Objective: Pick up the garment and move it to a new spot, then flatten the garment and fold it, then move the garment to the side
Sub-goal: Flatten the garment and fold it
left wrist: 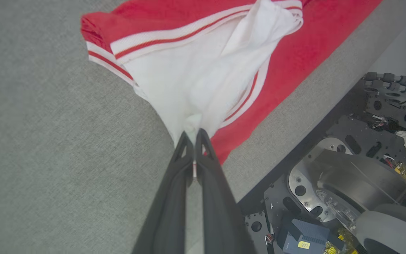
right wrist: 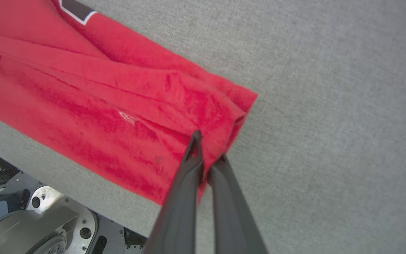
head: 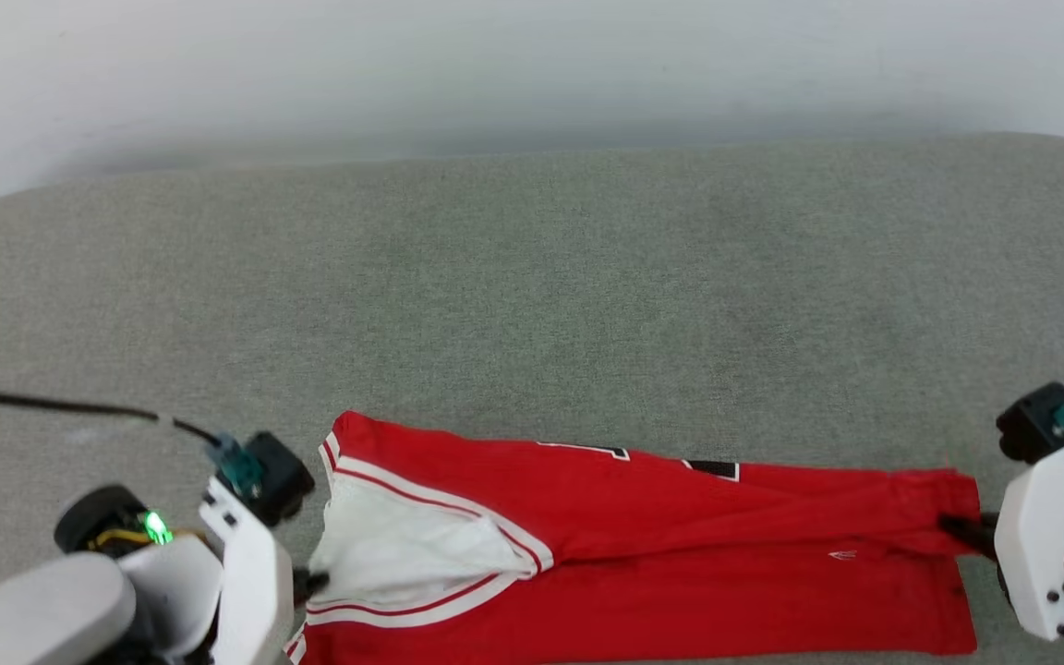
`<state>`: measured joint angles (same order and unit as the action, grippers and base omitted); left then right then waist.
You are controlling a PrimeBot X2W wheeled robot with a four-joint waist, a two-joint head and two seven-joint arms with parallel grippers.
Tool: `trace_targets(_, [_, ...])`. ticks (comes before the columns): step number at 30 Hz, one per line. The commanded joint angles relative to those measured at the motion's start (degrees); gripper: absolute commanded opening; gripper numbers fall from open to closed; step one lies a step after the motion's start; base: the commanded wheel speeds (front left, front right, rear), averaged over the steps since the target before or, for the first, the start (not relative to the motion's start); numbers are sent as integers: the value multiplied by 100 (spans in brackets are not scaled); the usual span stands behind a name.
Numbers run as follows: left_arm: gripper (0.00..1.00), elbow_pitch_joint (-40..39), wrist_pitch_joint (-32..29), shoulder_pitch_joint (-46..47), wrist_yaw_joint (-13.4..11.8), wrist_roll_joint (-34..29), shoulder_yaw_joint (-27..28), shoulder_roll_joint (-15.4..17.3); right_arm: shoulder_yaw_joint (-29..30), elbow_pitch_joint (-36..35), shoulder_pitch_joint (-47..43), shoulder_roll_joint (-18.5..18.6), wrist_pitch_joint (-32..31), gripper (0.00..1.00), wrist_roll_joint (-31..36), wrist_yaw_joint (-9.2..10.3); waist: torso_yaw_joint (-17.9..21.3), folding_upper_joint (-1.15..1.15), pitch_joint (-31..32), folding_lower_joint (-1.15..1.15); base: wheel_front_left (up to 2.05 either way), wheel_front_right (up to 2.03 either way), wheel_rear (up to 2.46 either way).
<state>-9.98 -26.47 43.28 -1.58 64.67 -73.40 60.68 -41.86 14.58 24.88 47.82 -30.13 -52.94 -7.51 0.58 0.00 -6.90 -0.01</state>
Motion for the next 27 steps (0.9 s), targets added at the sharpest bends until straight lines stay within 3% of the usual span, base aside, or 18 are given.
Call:
trace_targets(1, [0,-34,9,-216,-55,-16,10,-14,8,11,-184,-17,54,0,-8,3,-2,0,7,1,0,0,0])
trace_targets(11, [0,594,247,-904,-14,81,12,-500,-114,521,-449,-434,243,0,279,4,31,0,-177,1,0,0,0])
trace_targets(12, [36,660,295,-905,-14,68,26,-532,-99,567,-434,-486,297,20,294,4,34,0,-178,1,0,0,0])
trace_targets(13, [100,702,375,-893,-26,26,52,-555,-70,609,-419,-526,342,76,303,4,35,0,-170,1,0,0,0])
trace_targets(14, [100,728,461,-885,-55,48,102,-573,-57,609,-399,-552,387,100,310,4,37,0,-155,1,0,0,0])
trace_targets(21, [100,631,1359,-902,-352,39,565,-481,242,284,-222,-465,896,100,424,4,74,0,-35,1,0,0,0])
trace_targets(27, [100,462,2799,-1153,-1136,-81,1182,-549,819,-115,-307,-377,1283,100,445,3,117,0,49,1,0,0,0])
